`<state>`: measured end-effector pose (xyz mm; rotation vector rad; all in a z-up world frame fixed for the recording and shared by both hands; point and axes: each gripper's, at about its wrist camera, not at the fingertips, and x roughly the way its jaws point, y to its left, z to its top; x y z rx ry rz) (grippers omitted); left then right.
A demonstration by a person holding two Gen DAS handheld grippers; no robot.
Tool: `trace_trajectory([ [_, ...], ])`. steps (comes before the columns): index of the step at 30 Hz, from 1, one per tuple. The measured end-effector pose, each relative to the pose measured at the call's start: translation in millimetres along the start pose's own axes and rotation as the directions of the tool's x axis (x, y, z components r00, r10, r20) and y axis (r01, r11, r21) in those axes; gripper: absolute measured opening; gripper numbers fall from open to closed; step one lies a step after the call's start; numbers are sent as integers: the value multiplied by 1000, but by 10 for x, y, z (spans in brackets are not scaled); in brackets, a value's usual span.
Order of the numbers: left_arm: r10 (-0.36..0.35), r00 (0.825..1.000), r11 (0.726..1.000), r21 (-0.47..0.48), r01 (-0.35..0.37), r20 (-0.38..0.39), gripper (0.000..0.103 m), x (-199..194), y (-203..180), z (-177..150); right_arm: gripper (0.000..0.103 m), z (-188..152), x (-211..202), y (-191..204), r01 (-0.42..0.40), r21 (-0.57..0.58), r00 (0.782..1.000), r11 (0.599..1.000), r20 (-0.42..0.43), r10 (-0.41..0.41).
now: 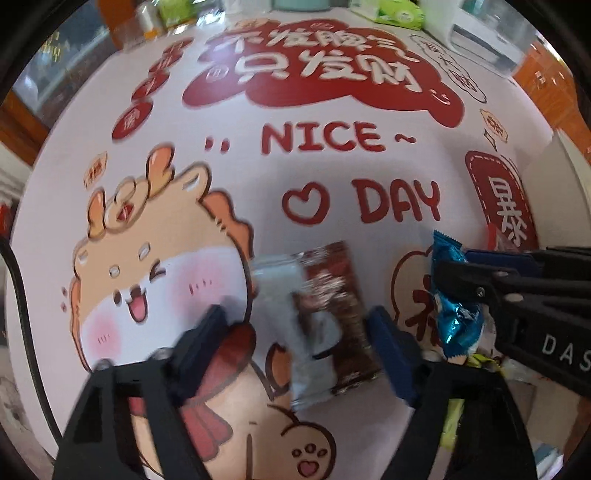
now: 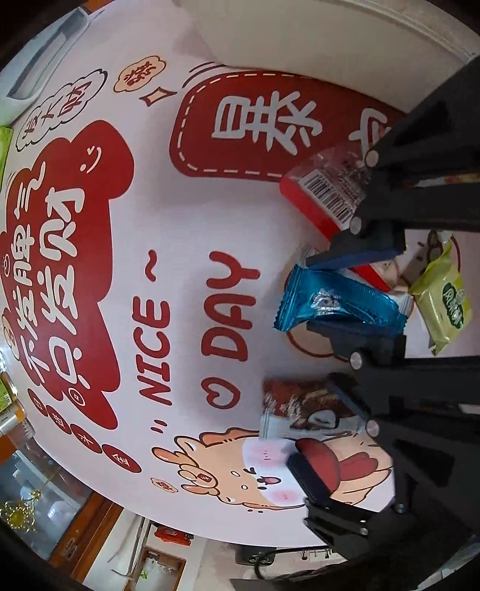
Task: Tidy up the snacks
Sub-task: 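Grasp the brown chocolate bar with the left tool while the right grasps the blue candy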
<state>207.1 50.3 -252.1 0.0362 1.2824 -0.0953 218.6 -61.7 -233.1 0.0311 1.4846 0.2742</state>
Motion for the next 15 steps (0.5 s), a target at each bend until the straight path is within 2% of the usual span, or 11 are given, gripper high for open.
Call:
trace_trajectory([
  [2,-8,1000,1000,18,8,16,36,-30,-54,16,26,-4,-22,-24,-7,3,1000,1000,5,7],
  [7,14,1000,1000,6,-14,23,32,-123,-51,-22,26,-71,-129,-108,-35,-2,999,999,27,35],
  [11,65,995,998,14,-66,80,31,-447,-14,-93,26,-144,-346,-117,-84,-10,993,996,77,85],
  [15,99,982,995,16,-103,161,30,-905,-5,-132,26,-257,-762,-81,-144,-41,974,989,168,149],
])
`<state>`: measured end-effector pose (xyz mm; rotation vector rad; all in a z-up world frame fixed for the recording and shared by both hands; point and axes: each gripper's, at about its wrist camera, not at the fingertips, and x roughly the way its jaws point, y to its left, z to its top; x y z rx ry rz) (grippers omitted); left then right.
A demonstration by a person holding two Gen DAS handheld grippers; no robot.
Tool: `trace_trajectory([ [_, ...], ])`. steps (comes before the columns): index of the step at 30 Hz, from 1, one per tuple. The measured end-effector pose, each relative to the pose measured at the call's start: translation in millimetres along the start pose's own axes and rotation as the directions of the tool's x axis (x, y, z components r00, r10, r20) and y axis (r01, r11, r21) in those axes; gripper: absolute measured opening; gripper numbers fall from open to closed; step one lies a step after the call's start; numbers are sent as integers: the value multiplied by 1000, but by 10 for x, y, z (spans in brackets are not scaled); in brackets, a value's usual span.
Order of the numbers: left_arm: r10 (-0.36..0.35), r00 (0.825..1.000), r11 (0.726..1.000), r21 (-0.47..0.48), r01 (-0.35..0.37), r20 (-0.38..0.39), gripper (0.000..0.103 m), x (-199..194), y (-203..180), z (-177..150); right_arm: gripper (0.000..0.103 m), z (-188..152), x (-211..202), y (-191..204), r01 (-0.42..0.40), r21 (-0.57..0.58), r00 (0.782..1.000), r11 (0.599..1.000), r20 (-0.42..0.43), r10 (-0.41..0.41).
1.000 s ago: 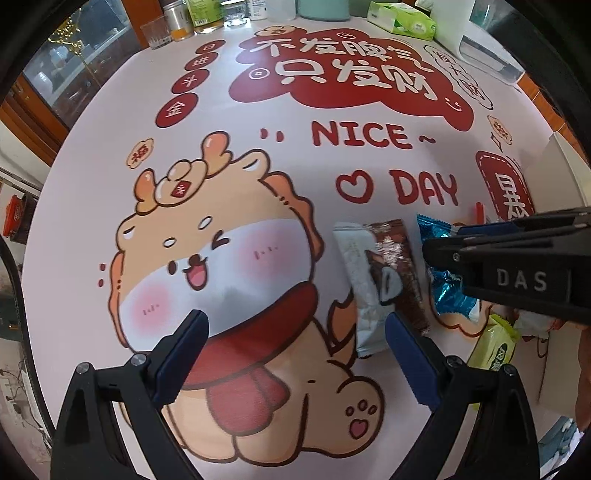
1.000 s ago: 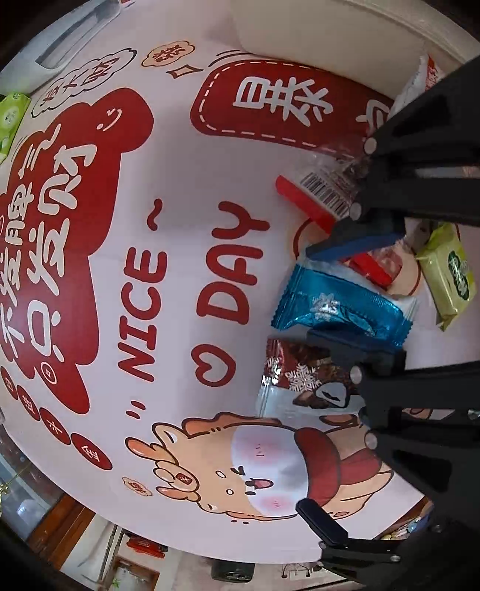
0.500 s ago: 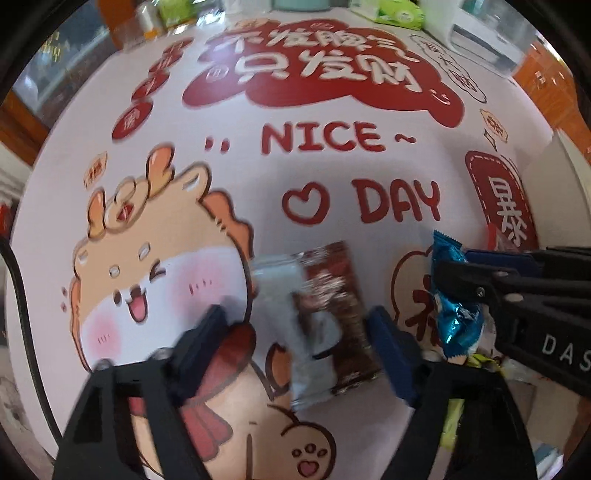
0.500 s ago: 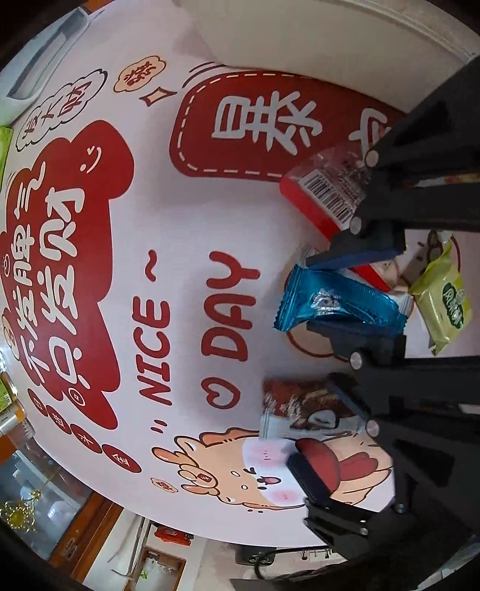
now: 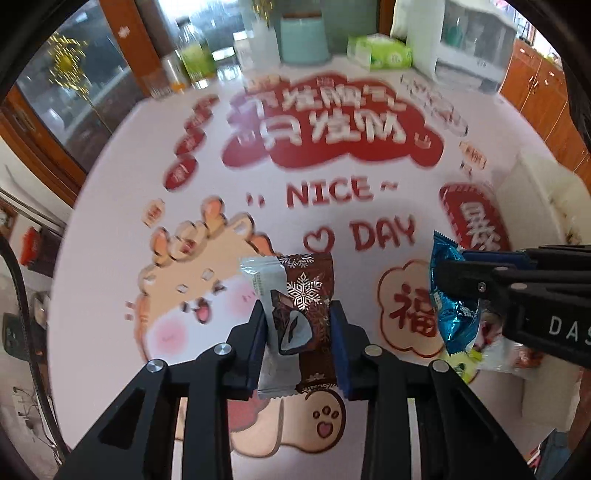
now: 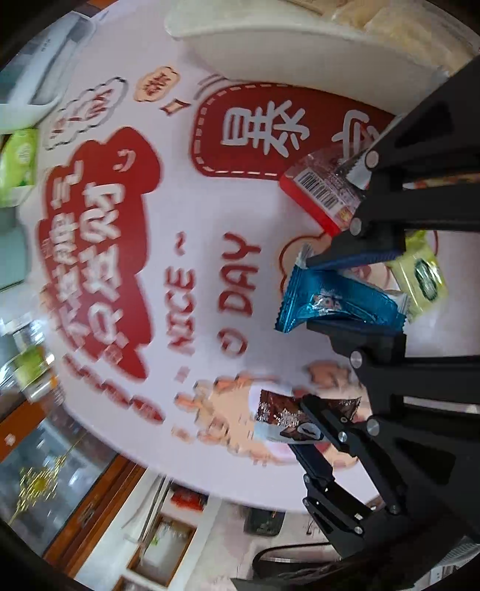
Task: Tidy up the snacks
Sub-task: 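Grasp the brown chocolate bar with the left tool while the right grasps the blue candy, then carry both snacks over the white tray and release them inside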
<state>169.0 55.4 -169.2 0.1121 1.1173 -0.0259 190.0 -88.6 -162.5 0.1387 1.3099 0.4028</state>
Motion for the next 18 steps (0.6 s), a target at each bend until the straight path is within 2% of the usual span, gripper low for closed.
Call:
trace_trajectory([
  [5,-4,993,1000,10,3,120,30,-623,-89,77,26,-57,-603,128,-48,-35,989,998,135,53],
  [9,-37,974,999,33,31,223,30,-1135,-311,130,26,-191,-1087,125,-48,-64,969,997,238,62],
  [14,-117,941,992,87,94,319,30,-1626,-741,199,26,-473,-1761,-100,2,-45,931,999,365,15],
  [18,-194,915,976,161,144,354,30,-1863,-1191,244,26,-735,-2161,-449,97,29,893,995,439,-100],
])
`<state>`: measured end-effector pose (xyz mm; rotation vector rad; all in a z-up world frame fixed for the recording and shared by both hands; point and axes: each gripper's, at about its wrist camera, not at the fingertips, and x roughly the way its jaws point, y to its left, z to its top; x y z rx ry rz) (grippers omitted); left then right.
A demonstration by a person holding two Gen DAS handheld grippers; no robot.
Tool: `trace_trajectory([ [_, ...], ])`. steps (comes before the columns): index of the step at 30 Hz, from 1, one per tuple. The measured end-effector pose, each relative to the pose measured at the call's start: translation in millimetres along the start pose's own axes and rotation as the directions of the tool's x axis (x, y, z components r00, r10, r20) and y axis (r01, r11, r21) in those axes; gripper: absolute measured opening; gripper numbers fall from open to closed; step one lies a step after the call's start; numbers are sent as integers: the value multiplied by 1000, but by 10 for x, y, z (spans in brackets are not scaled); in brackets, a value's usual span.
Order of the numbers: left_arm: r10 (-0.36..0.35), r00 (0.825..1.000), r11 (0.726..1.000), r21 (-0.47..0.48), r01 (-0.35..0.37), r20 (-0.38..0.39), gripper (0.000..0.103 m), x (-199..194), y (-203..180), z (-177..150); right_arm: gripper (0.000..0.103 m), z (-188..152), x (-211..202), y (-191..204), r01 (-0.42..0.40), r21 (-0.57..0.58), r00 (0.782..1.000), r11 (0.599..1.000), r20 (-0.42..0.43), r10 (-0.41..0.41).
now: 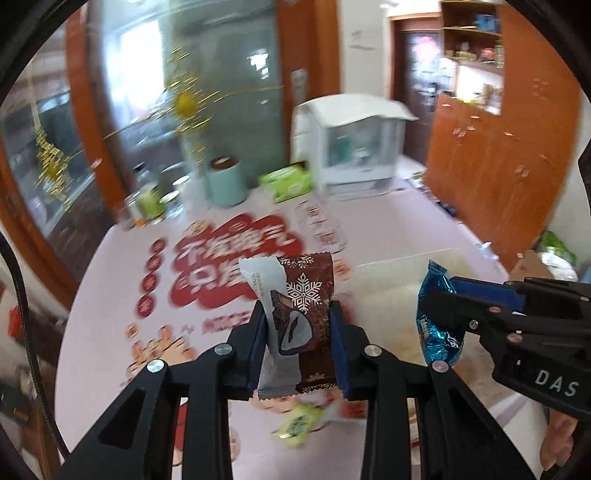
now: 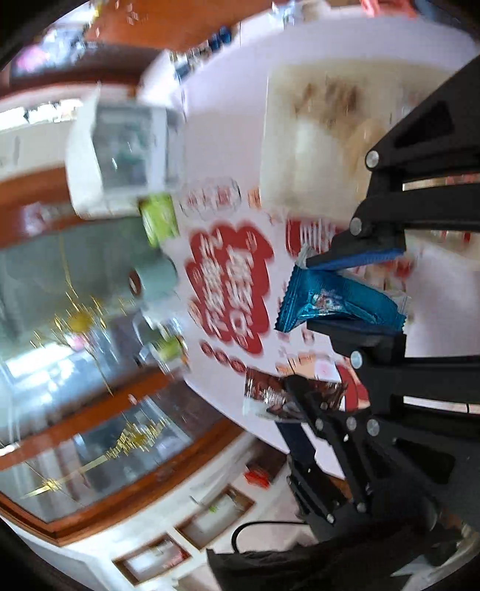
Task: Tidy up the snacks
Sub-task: 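Carry both snacks over the white tray and release them inside, then grasp the green snack pack with the left tool while the right grasps a white-red bag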
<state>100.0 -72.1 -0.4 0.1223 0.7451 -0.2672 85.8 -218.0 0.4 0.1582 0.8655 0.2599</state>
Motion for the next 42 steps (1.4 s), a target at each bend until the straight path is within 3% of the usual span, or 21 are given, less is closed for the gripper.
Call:
trace_trajectory([
  [8,-120,993,986,116,121,-19,30,143,-963,138,27,-274,-373,-796,160,123,987,980,1,-161],
  [14,-124,990,975,180,133,-61,31,362,-1467,152,29,-498,-371,-1176,210,173,978,962,-57,-203],
  [16,-109,990,971,201,125,-88,45,478,-1557,157,30,-560,-320,-1255,221,175,974,959,-88,-209],
  [18,-70,993,974,207,88,-94,96,588,-1619,175,37,-624,-280,-1316,220,185,973,958,-117,-201],
  [19,-51,996,976,207,67,-78,99,619,-1627,187,40,-651,-267,-1337,224,192,971,955,-130,-202],
  [24,-17,998,968,248,31,-59,99,772,-1715,258,47,-794,-376,-1343,214,203,973,955,-136,-189],
  [30,-16,997,966,258,34,-70,99,909,-1773,258,48,-881,-473,-1315,238,197,968,951,-134,-214],
  [42,-57,998,971,229,63,-34,99,709,-1715,250,48,-998,-551,-1286,248,224,965,943,-144,-219],
])
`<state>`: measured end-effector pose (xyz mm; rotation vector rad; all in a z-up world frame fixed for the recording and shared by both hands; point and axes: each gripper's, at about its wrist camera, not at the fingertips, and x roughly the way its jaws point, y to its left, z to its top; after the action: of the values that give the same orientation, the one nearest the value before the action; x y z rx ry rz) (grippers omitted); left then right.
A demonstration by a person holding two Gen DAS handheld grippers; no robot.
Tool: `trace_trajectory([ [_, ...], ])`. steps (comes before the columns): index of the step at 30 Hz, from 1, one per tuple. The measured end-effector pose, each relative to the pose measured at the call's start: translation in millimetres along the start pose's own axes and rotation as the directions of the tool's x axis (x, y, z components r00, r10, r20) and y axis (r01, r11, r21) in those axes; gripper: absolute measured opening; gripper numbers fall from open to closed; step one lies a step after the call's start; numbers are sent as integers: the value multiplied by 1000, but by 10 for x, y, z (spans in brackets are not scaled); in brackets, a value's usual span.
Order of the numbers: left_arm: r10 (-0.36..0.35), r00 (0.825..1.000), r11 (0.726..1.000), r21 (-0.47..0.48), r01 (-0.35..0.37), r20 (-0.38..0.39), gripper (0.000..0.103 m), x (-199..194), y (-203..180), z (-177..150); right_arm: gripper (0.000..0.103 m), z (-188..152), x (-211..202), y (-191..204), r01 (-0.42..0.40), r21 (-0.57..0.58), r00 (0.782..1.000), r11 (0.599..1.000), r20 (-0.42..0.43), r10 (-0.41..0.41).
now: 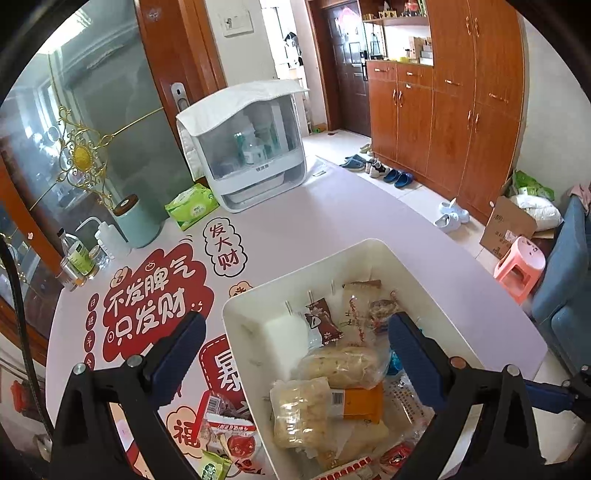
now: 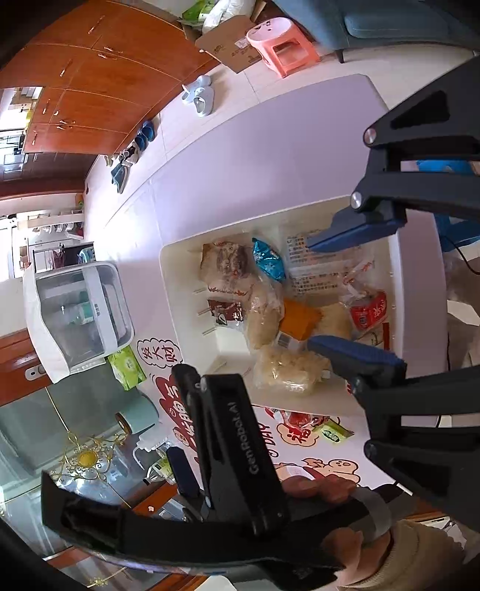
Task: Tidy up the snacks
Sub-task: 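Grasp the green snack pack with the left tool while the right grasps a white-red bag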
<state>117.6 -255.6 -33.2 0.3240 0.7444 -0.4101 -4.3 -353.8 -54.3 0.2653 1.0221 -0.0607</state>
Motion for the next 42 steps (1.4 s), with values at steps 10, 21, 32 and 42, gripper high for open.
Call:
trace_trajectory([
  [10,130,991,988,-88,-127,33,99,-447,636,-375,48,-7,122,443,-91,-72,996,993,-9,90],
  [21,276,954,921,-250,-298,-119,99,-641,1843,-1307,48,11,536,1518,-226,-268,973,936,-99,207],
  [32,145,955,971,-151,-188,-259,99,-32,1961,-2166,48,-33,1158,2373,-86,-685,996,723,-53,69],
  [42,-23,947,967,-247,-60,-321,99,620,1869,-2317,49,242,1939,2426,-338,-822,904,459,-418,-84],
])
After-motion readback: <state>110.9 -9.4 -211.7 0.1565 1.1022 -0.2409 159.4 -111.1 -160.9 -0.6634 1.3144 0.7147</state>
